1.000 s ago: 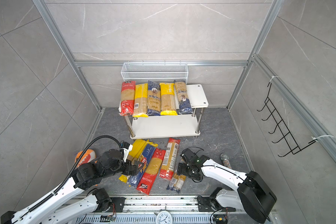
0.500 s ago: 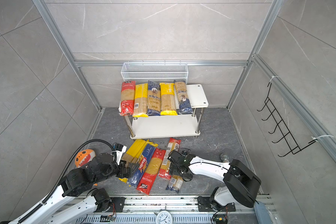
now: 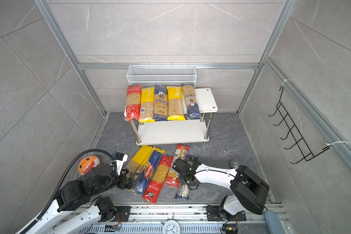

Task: Place and organize the pasta boxes and bags onto the shelf
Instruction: 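Grasp the blue-topped spaghetti bag with the right gripper and lift it upright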

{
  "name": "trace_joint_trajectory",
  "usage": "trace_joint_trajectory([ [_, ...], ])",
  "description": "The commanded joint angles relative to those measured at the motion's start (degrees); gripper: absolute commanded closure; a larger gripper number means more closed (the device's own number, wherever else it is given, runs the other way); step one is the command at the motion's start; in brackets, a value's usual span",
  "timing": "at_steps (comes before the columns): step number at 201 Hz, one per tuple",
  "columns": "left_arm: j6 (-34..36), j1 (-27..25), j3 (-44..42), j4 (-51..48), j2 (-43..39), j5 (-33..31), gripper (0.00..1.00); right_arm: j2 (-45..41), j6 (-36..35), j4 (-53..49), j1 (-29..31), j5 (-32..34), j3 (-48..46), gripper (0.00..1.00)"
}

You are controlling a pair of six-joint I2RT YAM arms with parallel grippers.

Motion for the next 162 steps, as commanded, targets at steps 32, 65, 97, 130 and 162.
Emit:
trace_joint_trajectory([
  [32, 0.03, 0.01, 2.45, -2.12, -0.42, -2.22, 0.00, -14.36, -1.48, -6.94, 0.14, -2.93, -6.37, 1.00],
  [65, -0.12, 0.05, 3.45, -1.99, 0.14, -2.82, 0.00, -29.22, -4.46, -11.94, -1.84, -2.78, -4.80, 1.00],
  [97, -0.23, -0.01, 4.17, 0.43, 2.75, -1.76, 0.00, -37.84, -9.05, -19.82, -4.57, -1.34, 0.14, 1.00],
  [130, 0.27, 0.03, 6.12, 3.20, 8.18, -0.51, 0.00, -41.35, -13.68, -29.93, -6.24, 3.66, 9.59, 1.00],
  [162, 0.78, 0.05, 8.48, 5.54, 11.94, 0.25, 0.00, -41.81, -17.63, -36.82, -6.97, 9.36, 19.91, 1.00],
])
